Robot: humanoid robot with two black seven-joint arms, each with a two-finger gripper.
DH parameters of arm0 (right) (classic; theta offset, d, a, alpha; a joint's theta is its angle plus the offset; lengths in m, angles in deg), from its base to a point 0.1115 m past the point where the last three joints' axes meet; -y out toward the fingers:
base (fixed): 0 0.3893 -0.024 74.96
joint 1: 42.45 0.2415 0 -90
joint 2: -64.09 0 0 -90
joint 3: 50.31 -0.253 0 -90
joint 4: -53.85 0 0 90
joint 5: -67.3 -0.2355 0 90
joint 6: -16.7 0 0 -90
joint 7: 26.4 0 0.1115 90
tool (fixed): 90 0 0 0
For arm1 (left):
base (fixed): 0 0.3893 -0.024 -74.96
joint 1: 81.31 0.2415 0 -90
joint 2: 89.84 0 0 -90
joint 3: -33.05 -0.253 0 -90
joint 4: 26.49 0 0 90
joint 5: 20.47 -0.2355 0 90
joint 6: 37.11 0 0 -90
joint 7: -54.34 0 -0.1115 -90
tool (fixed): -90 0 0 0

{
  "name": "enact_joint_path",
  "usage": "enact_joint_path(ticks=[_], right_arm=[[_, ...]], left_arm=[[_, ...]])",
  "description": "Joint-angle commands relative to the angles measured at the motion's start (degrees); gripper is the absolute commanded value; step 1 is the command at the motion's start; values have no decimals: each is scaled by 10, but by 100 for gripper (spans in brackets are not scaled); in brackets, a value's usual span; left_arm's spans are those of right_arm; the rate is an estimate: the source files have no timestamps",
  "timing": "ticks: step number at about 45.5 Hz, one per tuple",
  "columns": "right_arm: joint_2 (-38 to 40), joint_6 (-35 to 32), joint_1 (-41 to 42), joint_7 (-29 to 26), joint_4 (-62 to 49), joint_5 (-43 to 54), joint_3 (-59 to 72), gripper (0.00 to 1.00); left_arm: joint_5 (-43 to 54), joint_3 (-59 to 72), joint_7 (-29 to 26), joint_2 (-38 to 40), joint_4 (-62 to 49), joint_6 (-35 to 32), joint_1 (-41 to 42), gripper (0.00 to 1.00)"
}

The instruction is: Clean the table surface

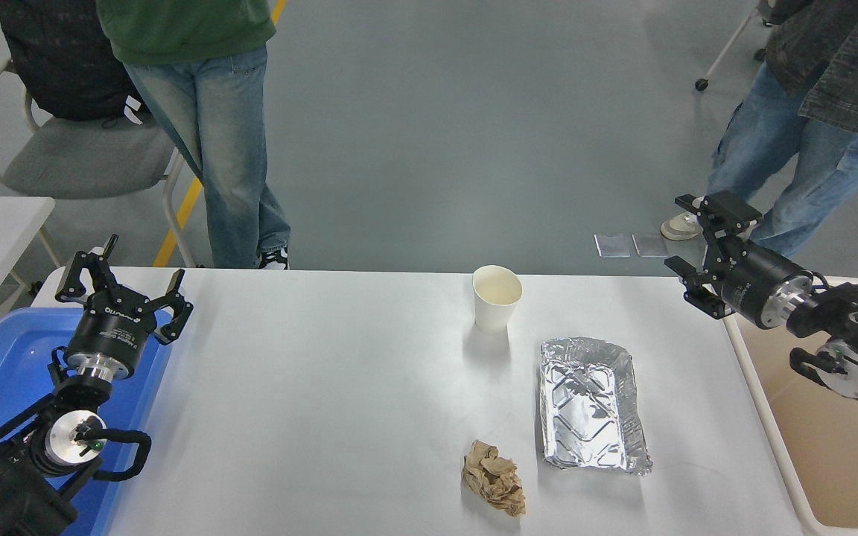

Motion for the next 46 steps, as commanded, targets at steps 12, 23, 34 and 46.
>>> enact_joint_path(ticks=[12,23,34,46], right_arm=[[6,-11,161,-123,42,32,155,100],[-15,-67,298,-123,37,5,303,100],[-89,-78,357,-194,16,-38,333,100],[-203,-78,357,-260,-99,-42,336,100]], left_arm=[[0,0,0,0,0,0,0,99],[0,0,0,0,0,0,0,99],[0,0,0,0,0,0,0,99],[0,0,0,0,0,0,0,99]])
